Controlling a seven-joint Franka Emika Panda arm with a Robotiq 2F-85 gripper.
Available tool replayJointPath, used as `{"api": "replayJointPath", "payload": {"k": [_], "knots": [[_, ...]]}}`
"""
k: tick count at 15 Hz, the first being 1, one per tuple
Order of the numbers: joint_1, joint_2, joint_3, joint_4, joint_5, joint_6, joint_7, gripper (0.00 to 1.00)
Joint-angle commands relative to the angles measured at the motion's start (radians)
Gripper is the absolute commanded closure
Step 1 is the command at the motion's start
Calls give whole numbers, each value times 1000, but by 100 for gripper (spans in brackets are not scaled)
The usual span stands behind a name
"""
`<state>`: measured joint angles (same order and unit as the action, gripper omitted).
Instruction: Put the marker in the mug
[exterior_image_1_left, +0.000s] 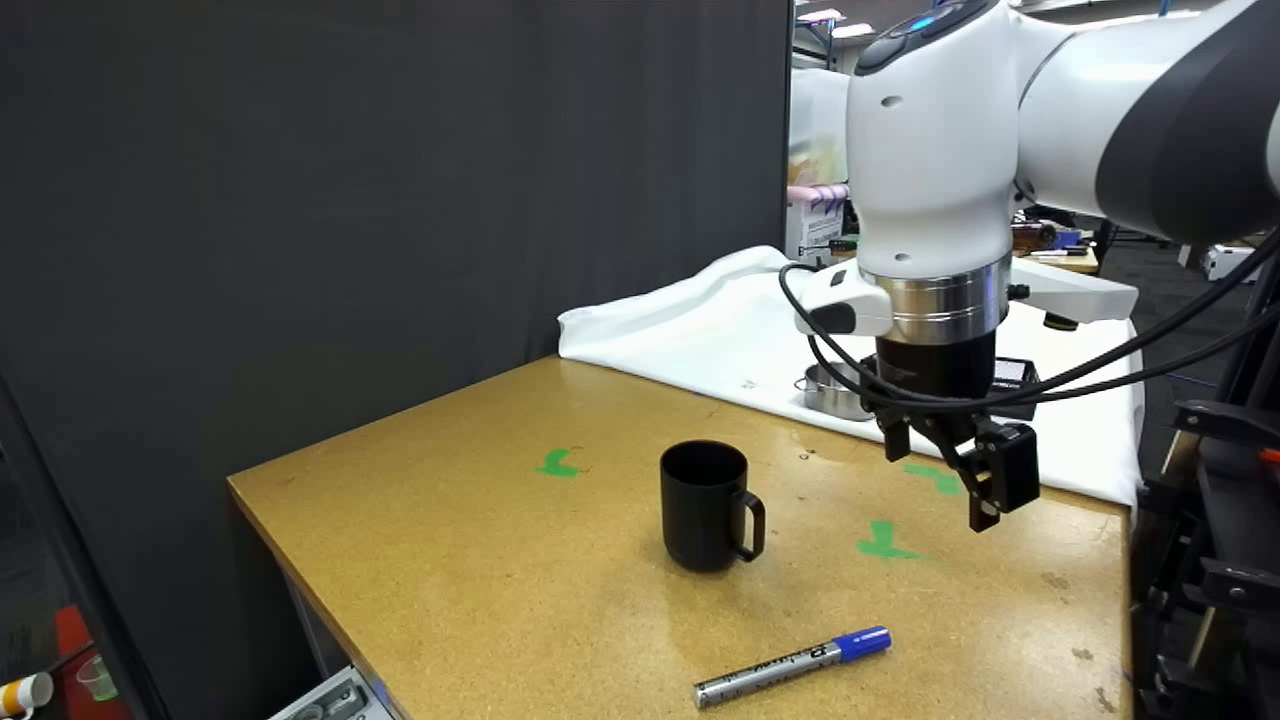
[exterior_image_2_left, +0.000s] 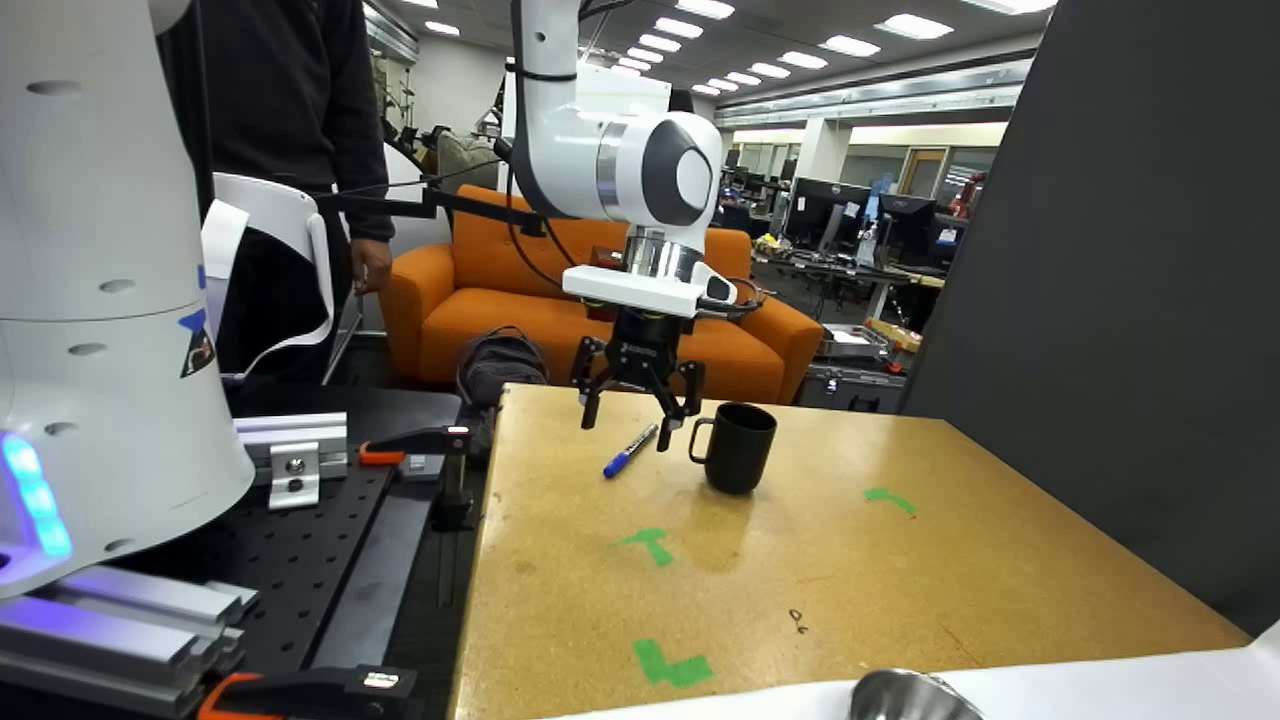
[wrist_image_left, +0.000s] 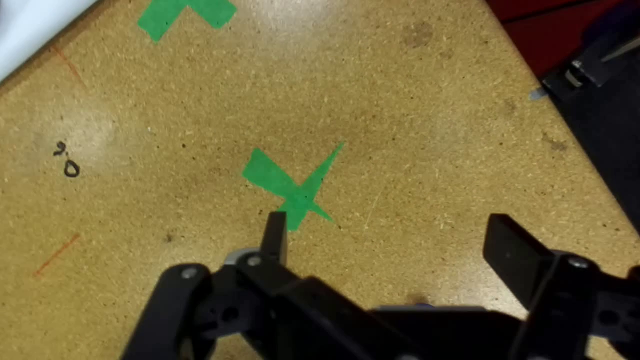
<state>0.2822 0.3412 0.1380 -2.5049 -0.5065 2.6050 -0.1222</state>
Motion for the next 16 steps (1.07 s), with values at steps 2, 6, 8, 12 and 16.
{"api": "replayJointPath", "payload": {"k": [2, 6, 8, 12, 16], "knots": [[-23, 69, 25, 39, -20, 37, -173, 0], [-40, 119, 38, 69, -5, 17, -301, 0], [-60, 240, 8, 171, -57, 6, -425, 0], [-101, 357, 2, 293, -100, -44, -644, 0], [-107, 366, 2, 303, -79, -51, -679, 0]]}}
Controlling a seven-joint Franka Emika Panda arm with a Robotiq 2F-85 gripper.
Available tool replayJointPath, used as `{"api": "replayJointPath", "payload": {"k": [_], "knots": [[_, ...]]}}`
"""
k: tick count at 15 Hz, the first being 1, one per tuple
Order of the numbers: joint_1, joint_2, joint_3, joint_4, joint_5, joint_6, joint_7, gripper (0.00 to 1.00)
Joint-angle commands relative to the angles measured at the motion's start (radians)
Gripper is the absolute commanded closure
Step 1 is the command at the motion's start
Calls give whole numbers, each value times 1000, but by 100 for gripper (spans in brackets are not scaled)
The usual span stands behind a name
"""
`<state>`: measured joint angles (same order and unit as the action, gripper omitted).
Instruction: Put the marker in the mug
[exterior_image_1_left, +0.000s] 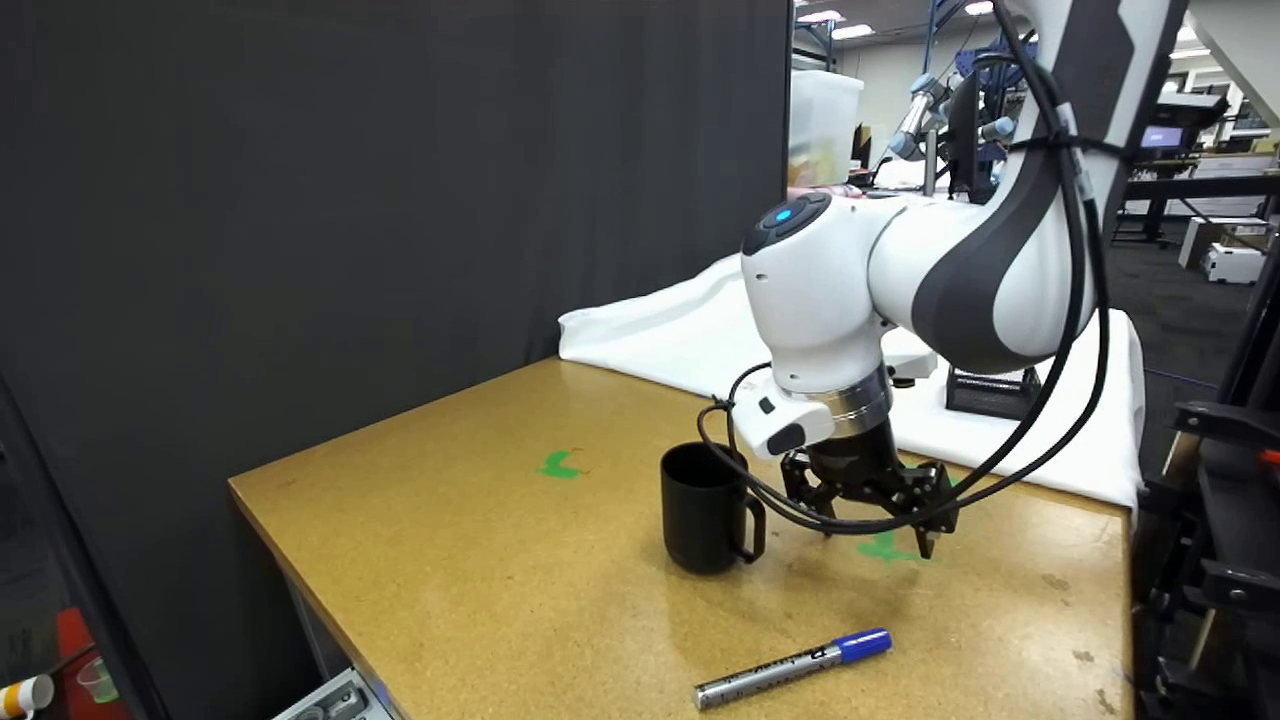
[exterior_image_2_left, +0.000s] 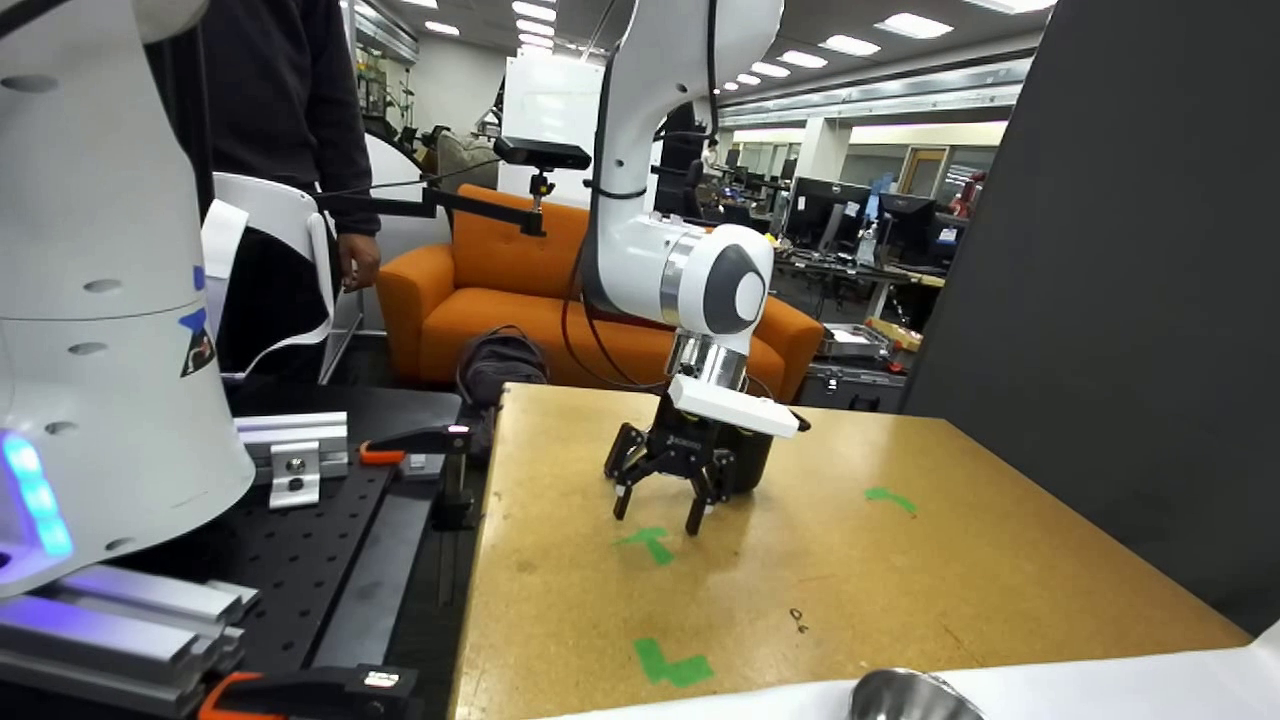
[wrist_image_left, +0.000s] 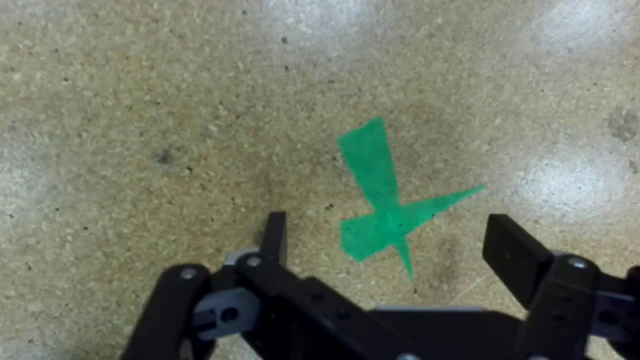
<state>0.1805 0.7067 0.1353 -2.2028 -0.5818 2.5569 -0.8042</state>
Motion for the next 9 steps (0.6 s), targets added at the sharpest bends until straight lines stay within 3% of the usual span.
{"api": "replayJointPath", "payload": {"k": [1, 9], "knots": [[-5, 5, 7, 6, -4, -8, -3, 0], [2, -25, -3, -18, -24, 18, 12, 0]]}}
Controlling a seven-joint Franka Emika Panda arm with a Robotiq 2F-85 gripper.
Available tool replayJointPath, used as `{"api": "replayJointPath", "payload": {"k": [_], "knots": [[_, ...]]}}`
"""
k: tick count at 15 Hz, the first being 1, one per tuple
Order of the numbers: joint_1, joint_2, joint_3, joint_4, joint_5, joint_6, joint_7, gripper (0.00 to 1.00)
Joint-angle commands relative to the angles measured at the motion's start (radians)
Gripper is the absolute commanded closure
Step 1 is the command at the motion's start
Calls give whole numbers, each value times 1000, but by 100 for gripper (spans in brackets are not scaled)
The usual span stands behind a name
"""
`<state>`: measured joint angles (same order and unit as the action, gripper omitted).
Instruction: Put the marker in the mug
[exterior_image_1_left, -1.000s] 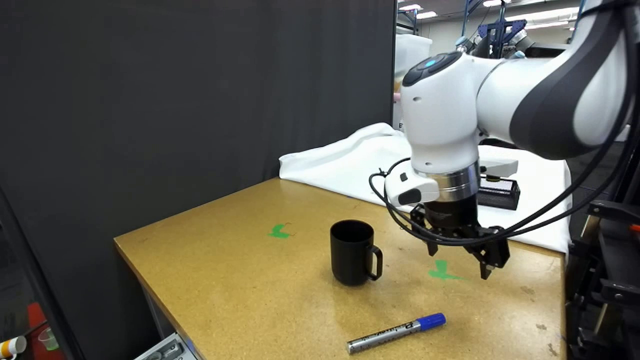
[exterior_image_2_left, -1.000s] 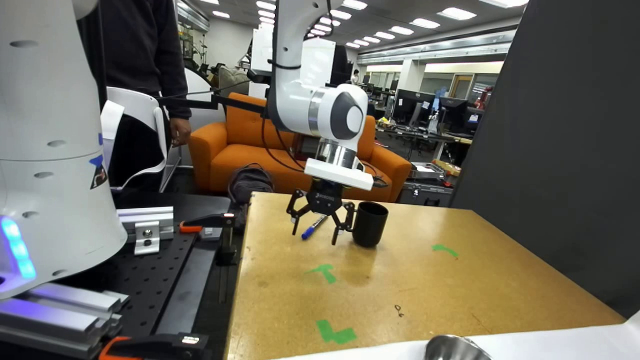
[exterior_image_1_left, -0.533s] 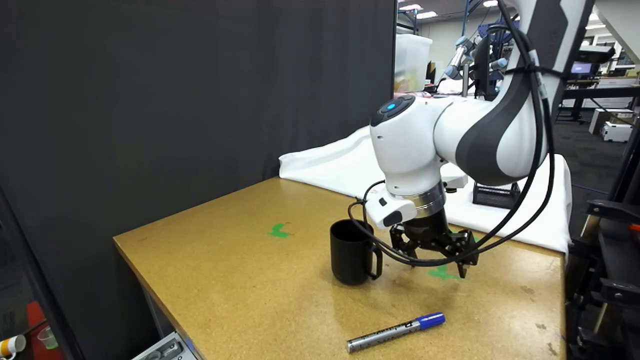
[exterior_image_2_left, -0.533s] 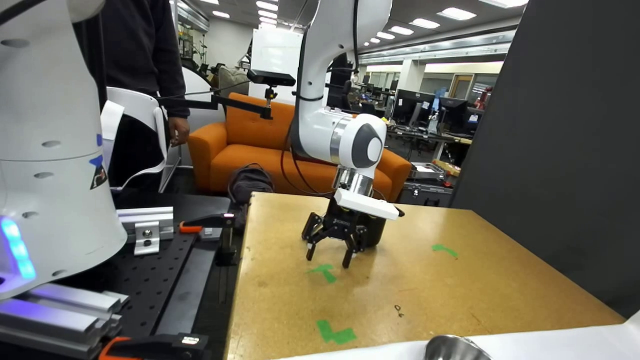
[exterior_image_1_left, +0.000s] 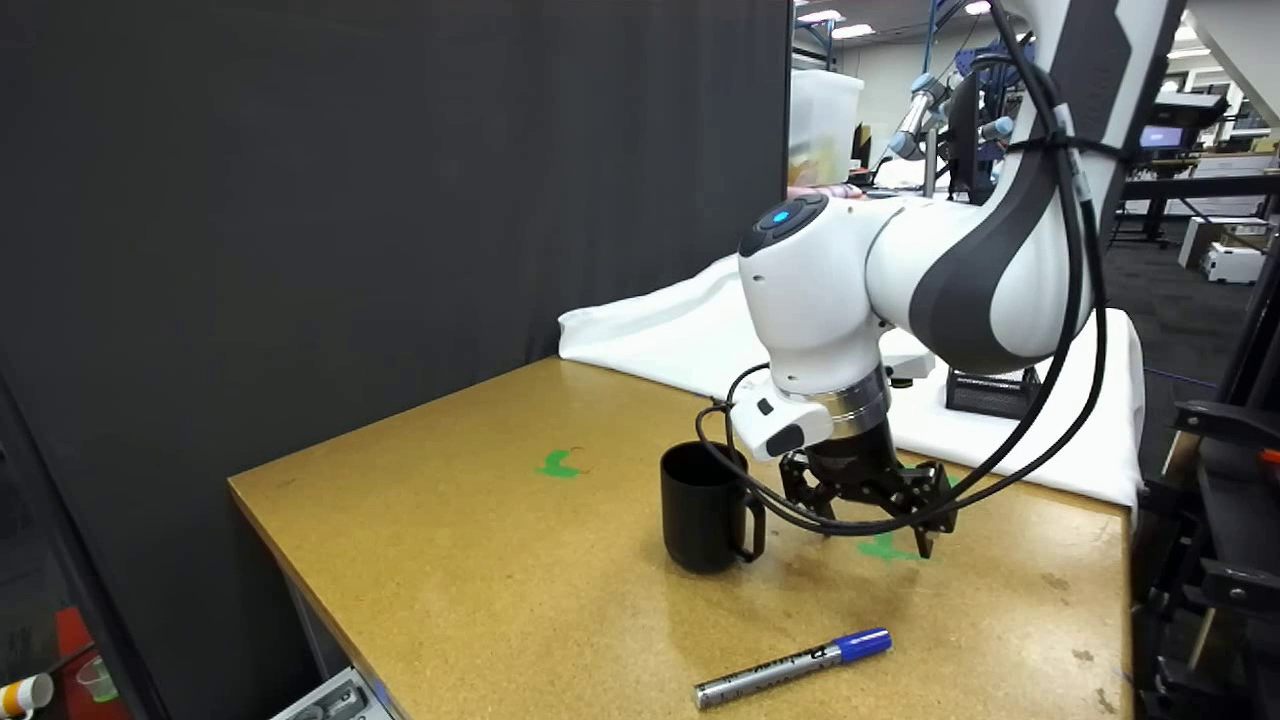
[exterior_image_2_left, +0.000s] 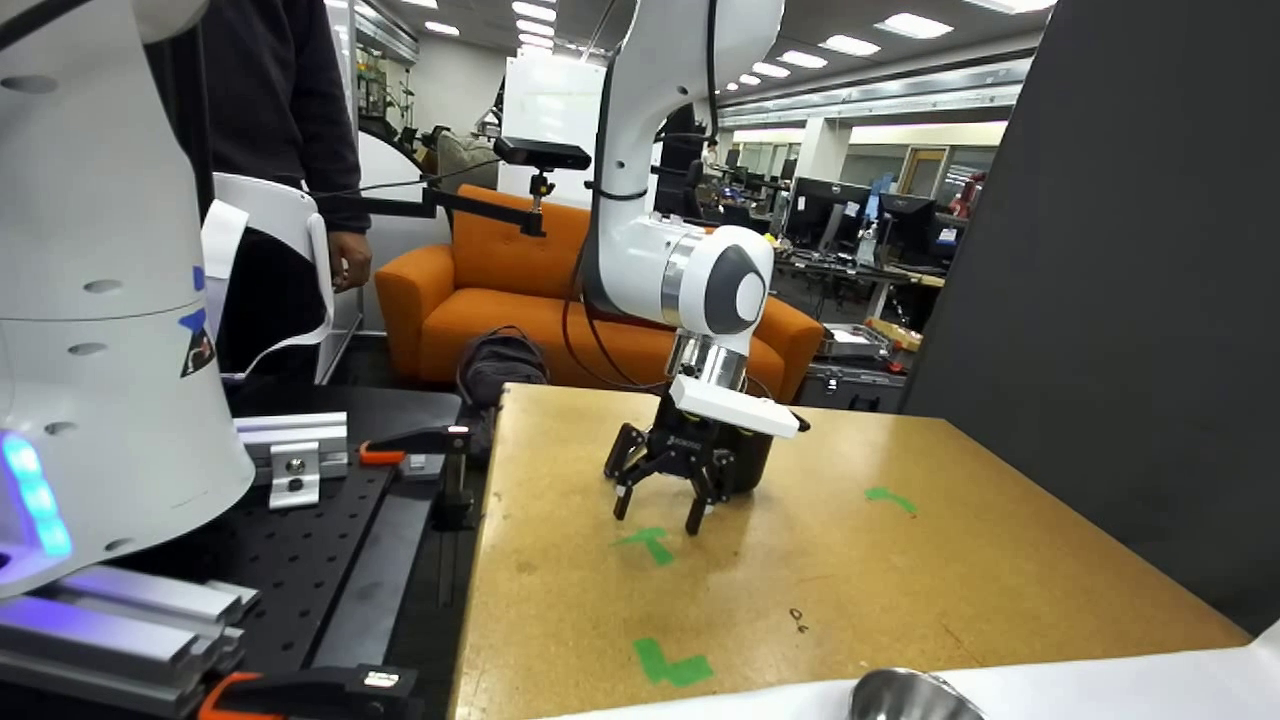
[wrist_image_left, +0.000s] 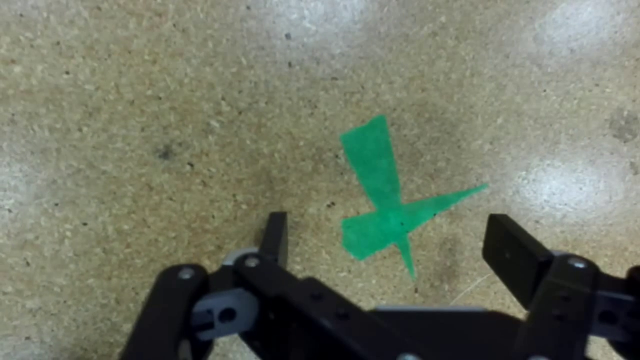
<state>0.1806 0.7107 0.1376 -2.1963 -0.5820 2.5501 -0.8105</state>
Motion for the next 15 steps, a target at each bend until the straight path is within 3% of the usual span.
{"api": "replayJointPath", "payload": {"k": [1, 8, 10, 13, 15], "knots": [[5, -46, -11, -43, -38, 52, 28, 0], [-36, -169, 13, -208, -30, 206, 7, 0], [-6, -197, -19, -272, -52, 270, 78, 0], [47, -217, -84, -351, -99, 485, 231, 0], [127, -233, -181, -383, -136, 617, 341, 0]]}}
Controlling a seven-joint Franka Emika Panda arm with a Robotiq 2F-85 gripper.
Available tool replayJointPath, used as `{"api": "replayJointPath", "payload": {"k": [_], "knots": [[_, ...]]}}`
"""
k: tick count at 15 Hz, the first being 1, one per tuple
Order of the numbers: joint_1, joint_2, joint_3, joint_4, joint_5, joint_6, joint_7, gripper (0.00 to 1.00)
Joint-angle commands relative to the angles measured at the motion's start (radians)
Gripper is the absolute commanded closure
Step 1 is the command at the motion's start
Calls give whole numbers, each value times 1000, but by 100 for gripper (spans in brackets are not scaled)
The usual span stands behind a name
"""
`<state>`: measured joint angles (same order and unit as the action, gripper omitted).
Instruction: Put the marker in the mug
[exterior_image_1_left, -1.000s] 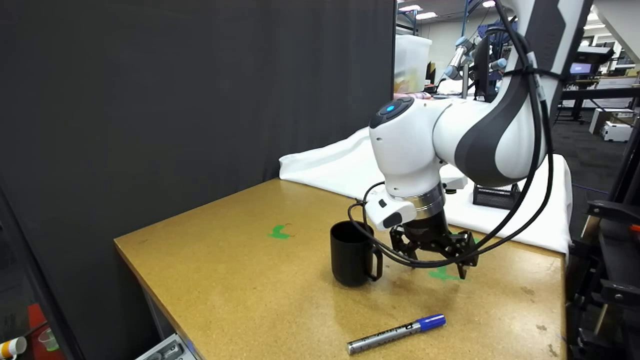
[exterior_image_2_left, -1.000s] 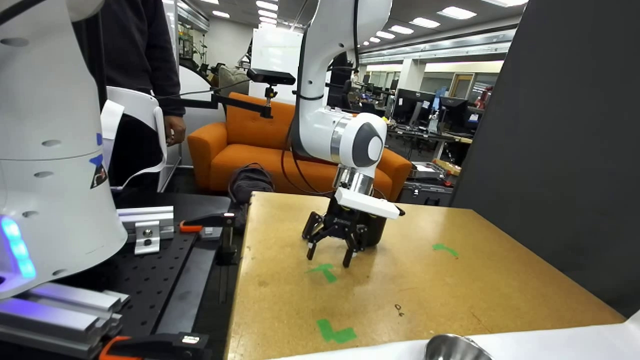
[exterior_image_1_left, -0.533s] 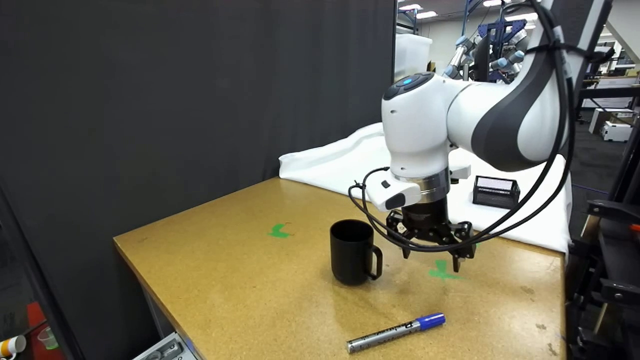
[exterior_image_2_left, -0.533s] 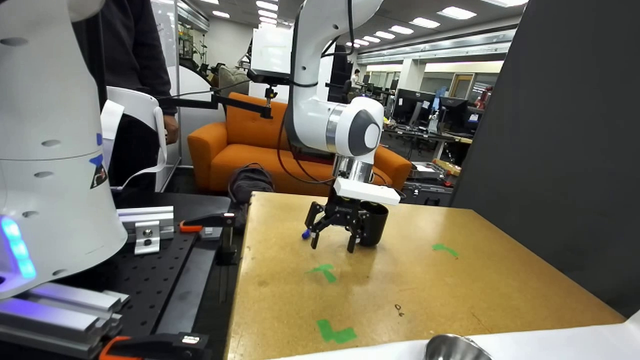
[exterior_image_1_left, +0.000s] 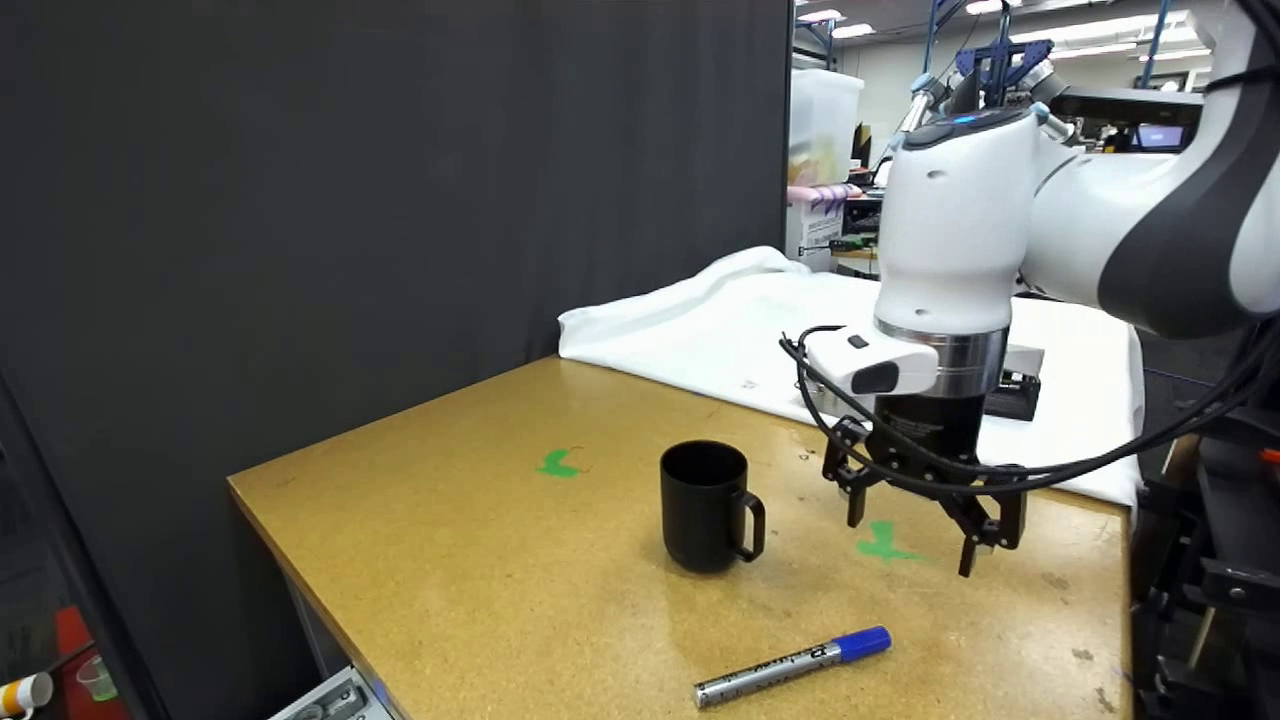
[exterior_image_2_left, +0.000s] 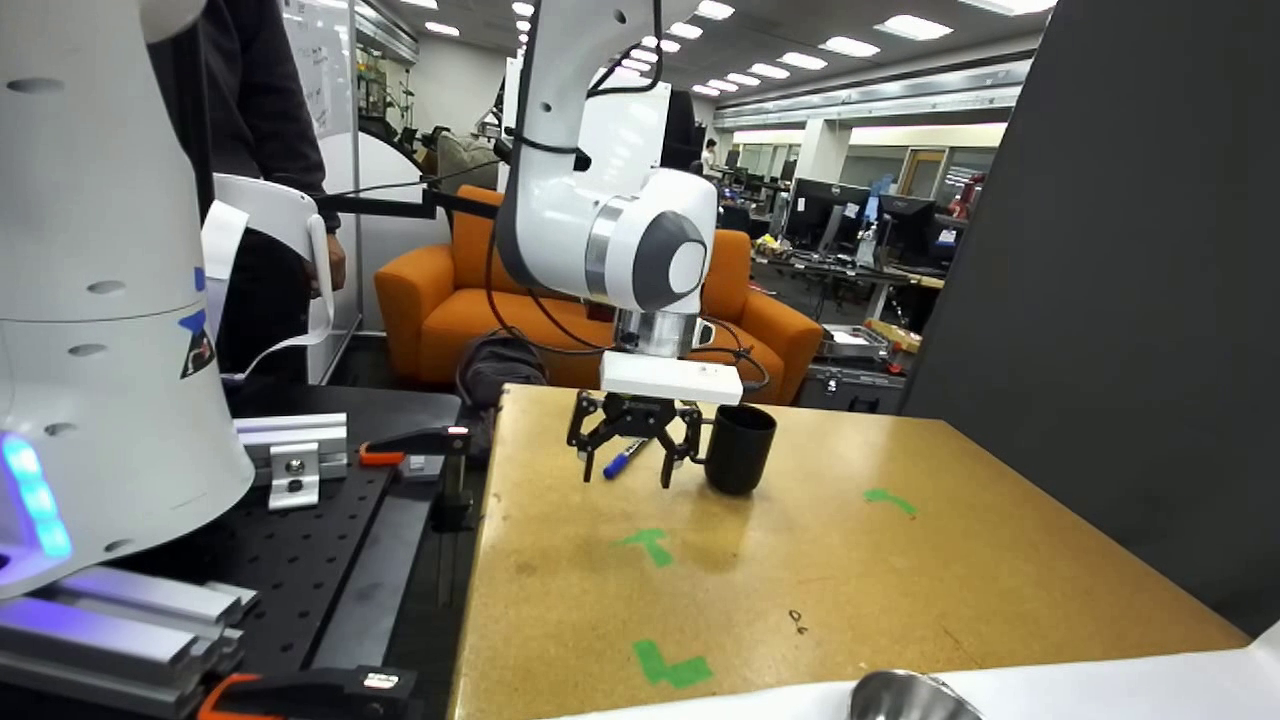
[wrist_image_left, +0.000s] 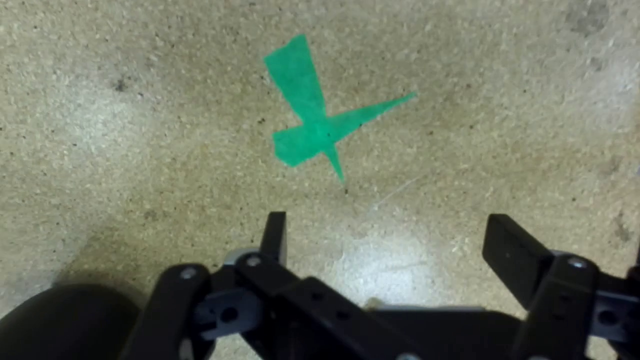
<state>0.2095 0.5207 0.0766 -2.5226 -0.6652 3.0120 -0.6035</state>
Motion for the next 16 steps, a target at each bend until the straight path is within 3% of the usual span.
{"api": "replayJointPath", "payload": {"k": [1, 2, 3, 10, 16], "knots": [[162, -50, -189, -63, -68, 195, 169, 0], [65, -14, -87, -30, -35, 126, 90, 0], [87, -18, -112, -35, -38, 140, 103, 0], [92, -2, -99, -37, -5, 172, 151, 0], [62, 69, -14, -49, 110, 233, 318, 0]]}}
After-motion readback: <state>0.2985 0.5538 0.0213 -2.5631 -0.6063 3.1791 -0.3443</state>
